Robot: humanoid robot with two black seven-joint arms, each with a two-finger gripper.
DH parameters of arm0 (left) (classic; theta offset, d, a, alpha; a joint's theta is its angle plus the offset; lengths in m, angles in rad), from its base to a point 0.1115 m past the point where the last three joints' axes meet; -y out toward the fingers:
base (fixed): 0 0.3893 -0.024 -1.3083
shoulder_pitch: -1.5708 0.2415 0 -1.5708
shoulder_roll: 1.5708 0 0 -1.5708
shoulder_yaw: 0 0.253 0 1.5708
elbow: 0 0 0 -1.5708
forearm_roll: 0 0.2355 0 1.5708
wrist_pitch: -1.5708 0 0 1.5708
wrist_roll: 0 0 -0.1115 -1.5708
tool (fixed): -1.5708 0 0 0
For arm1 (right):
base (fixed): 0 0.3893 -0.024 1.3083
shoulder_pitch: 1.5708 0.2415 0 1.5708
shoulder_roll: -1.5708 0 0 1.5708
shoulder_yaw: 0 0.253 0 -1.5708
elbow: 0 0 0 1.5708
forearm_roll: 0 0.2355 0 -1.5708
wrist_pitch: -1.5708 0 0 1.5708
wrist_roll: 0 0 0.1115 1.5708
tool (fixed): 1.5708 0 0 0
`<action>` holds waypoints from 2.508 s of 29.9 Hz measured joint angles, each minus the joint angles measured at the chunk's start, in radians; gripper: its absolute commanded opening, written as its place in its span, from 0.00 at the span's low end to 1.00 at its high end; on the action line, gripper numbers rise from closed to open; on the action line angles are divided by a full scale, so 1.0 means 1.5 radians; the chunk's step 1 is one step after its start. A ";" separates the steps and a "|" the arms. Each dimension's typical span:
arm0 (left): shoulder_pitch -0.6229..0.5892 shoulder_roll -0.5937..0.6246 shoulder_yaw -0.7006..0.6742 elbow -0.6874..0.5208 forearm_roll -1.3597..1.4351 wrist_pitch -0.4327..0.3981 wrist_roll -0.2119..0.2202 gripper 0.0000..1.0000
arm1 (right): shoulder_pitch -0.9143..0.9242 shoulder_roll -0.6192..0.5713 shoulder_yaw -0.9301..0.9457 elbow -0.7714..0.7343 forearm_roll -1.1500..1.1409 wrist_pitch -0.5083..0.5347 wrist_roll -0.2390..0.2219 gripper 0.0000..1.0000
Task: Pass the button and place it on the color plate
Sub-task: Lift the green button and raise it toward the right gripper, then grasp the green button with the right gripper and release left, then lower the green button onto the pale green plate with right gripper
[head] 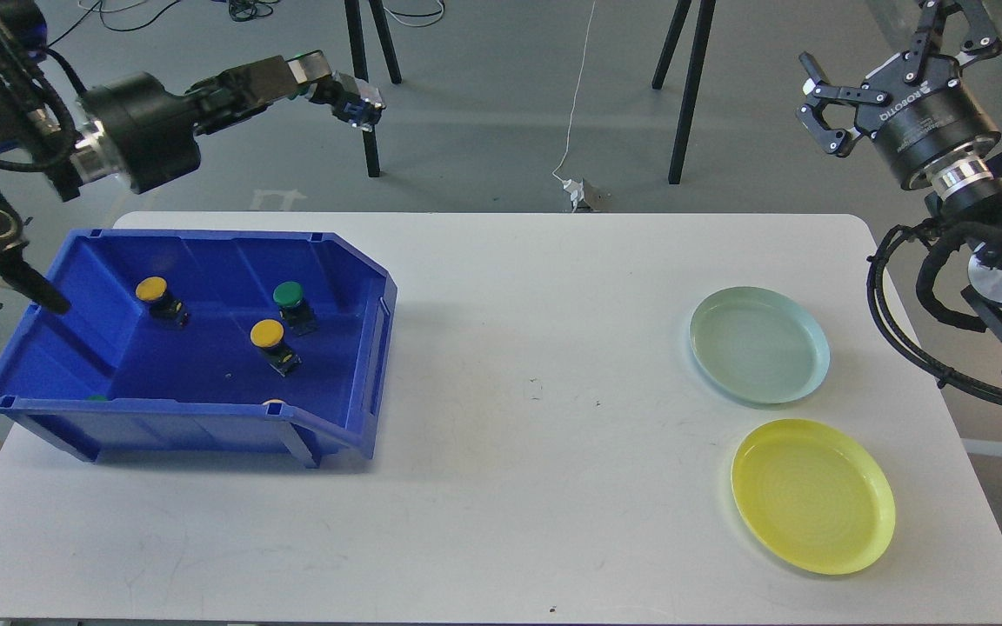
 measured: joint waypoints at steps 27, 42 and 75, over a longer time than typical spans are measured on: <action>0.008 -0.270 0.002 0.081 0.001 0.105 -0.013 0.29 | -0.001 0.163 -0.086 0.154 -0.168 -0.121 -0.021 0.84; 0.008 -0.269 -0.004 0.078 0.001 0.105 -0.012 0.31 | 0.020 0.188 -0.093 0.136 -0.168 -0.119 -0.054 0.27; 0.010 -0.273 -0.059 0.141 -0.277 0.075 -0.088 0.99 | -0.091 -0.049 -0.051 0.186 -0.165 -0.111 -0.072 0.28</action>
